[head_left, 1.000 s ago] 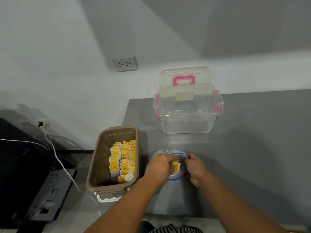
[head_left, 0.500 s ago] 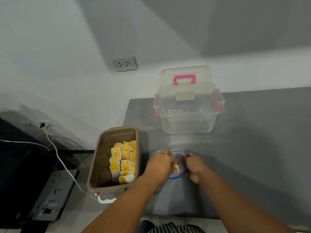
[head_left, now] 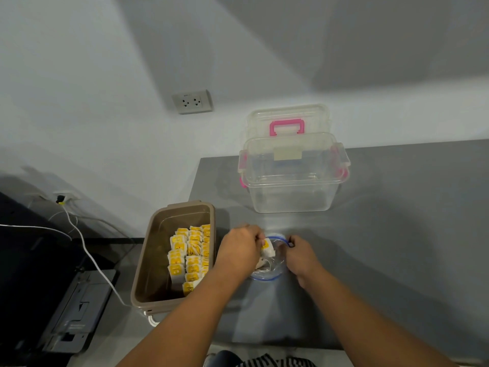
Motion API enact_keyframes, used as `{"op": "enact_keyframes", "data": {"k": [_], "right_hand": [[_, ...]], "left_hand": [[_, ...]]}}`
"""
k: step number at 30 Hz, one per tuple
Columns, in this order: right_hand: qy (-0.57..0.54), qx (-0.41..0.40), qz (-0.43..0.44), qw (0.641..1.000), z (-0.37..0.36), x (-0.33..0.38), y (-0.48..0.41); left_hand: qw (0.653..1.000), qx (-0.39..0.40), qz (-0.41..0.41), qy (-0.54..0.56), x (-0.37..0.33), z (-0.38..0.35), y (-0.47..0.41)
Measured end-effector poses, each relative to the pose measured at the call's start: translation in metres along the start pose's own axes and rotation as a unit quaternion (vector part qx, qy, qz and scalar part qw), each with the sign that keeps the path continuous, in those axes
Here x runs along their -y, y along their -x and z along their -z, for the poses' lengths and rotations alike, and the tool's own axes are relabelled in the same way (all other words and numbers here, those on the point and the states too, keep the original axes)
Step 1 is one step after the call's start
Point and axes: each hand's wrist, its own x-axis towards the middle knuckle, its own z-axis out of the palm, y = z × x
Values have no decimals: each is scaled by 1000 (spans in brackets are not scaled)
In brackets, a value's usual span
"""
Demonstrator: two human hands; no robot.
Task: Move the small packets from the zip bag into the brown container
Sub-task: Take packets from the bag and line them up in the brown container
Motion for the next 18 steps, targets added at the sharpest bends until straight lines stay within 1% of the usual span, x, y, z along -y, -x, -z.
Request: {"op": "enact_keyframes", "data": {"k": [2, 6, 10, 13, 15, 17, 18], "right_hand": [[-29, 7, -17, 999, -1, 0, -2], [-53, 3, -22, 998, -7, 3, -5], [-71, 1, -40, 997, -11, 8, -3], [-141, -3, -84, 986, -16, 13, -1], [-193, 9, -112, 975, -19, 15, 2], [-231, 30, -123, 965, -23, 17, 5], [-232, 37, -120, 965, -24, 17, 6]], "left_hand": [[999, -16, 9, 27, 2, 4, -1], [999, 5, 24, 24, 7, 14, -4], [999, -25, 7, 40, 9, 31, -6], [997, -44, 6, 64, 9, 50, -5], [995, -54, 16, 79, 12, 64, -5], [993, -61, 30, 98, 18, 79, -4], [991, -63, 36, 109, 21, 87, -3]]}}
